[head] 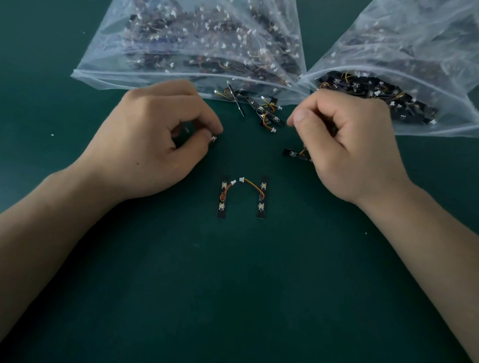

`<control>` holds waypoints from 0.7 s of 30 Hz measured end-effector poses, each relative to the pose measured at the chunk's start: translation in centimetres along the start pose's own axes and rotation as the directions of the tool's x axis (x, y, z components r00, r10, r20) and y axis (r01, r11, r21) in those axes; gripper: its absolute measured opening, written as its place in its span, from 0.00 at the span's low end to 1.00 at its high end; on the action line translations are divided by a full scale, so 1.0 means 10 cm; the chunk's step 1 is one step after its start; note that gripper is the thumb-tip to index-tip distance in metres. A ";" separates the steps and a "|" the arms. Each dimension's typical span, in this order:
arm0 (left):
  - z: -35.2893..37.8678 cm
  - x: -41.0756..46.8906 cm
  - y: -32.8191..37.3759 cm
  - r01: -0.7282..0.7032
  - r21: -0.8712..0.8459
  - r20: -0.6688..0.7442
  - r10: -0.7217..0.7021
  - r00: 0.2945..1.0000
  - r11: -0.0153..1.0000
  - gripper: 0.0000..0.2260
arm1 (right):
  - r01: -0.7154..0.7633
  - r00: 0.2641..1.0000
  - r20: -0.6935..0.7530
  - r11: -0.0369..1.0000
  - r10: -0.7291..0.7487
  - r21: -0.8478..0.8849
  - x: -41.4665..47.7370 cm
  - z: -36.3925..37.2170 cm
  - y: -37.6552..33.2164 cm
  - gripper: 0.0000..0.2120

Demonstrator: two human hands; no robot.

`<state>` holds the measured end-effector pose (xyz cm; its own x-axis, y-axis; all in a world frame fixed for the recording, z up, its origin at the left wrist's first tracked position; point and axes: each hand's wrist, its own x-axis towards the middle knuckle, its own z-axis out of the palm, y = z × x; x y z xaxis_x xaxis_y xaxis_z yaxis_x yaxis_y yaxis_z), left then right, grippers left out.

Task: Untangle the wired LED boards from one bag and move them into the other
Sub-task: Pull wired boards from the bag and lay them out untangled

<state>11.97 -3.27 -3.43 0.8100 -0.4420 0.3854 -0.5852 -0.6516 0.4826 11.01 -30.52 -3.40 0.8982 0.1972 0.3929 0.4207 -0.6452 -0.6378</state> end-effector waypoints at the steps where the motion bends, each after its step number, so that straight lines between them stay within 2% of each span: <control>1: 0.01 0.00 0.00 0.023 0.014 0.002 -0.023 1.000 1.000 0.07 | -0.008 1.000 0.016 1.000 0.009 -0.005 0.00 0.00 0.01 0.13; 5: 0.01 0.00 -0.02 0.112 0.049 0.019 -0.113 0.993 0.992 0.08 | 0.029 0.989 0.148 0.999 -0.033 0.025 -0.01 -0.02 0.01 0.08; 10: -0.03 0.01 0.02 0.110 0.033 0.076 -0.112 0.991 0.993 0.13 | 0.085 0.898 0.417 0.986 -0.140 0.146 -0.03 -0.11 0.00 0.15; 14: -0.03 0.00 0.04 0.131 0.027 0.097 -0.133 0.986 0.991 0.15 | 0.038 0.875 0.468 0.980 -0.128 0.197 -0.02 -0.15 0.00 0.17; 21: -0.06 0.00 0.07 0.156 -0.005 0.135 -0.154 0.979 0.988 0.09 | 0.086 0.825 0.549 0.990 -0.132 0.109 0.01 -0.19 -0.04 0.20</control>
<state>11.54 -3.33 -2.67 0.8881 -0.4153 0.1969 -0.4517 -0.7099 0.5404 10.69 -31.64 -1.89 0.7554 0.6537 0.0446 0.5079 -0.5413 -0.6701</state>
